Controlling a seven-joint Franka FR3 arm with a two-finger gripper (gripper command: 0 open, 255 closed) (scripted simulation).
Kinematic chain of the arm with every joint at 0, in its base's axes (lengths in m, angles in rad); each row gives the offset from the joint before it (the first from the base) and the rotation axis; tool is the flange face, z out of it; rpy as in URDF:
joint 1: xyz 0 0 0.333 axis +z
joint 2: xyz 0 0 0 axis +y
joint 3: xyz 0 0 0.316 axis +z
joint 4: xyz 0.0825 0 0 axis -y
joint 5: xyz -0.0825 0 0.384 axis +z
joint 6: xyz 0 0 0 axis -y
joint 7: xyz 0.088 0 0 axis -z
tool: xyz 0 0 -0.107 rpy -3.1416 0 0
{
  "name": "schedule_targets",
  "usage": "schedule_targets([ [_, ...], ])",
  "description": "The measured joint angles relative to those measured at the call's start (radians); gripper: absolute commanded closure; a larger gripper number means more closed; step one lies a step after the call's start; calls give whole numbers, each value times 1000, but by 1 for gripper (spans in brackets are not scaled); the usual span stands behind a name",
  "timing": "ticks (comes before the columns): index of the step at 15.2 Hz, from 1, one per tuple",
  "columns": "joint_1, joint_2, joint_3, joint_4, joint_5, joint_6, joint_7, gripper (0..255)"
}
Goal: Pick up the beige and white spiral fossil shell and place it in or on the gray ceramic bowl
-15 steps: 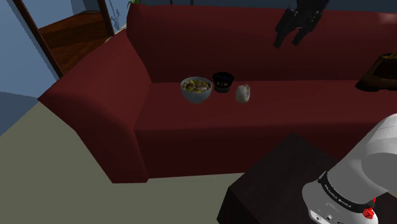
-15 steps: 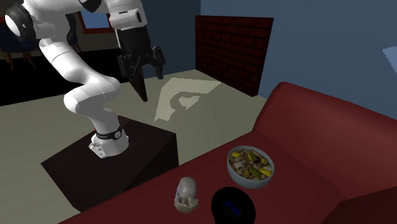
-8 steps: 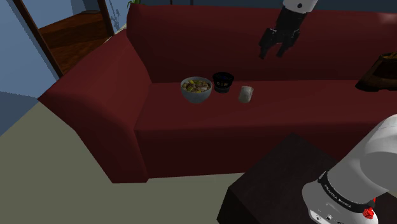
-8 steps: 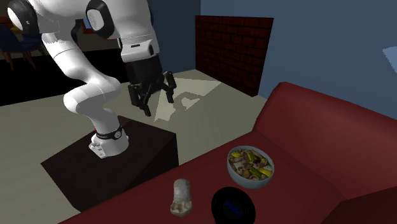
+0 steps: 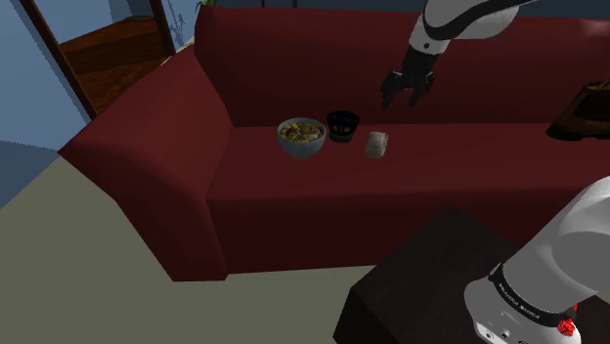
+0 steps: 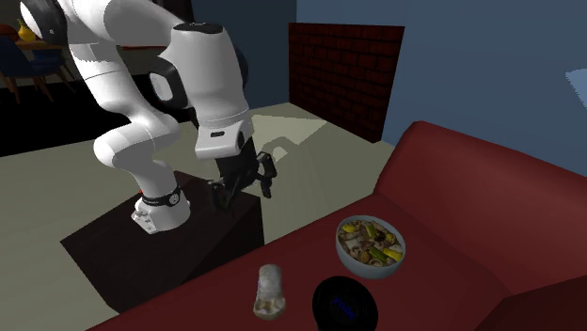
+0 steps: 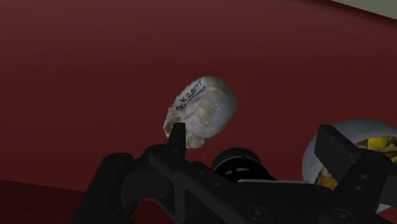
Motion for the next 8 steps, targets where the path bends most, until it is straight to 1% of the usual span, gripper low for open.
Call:
schedule_targets([
  [4,-7,140,-32,41,37,78,-21,0],
  [8,-16,288,-56,96,92,147,-50,0],
])
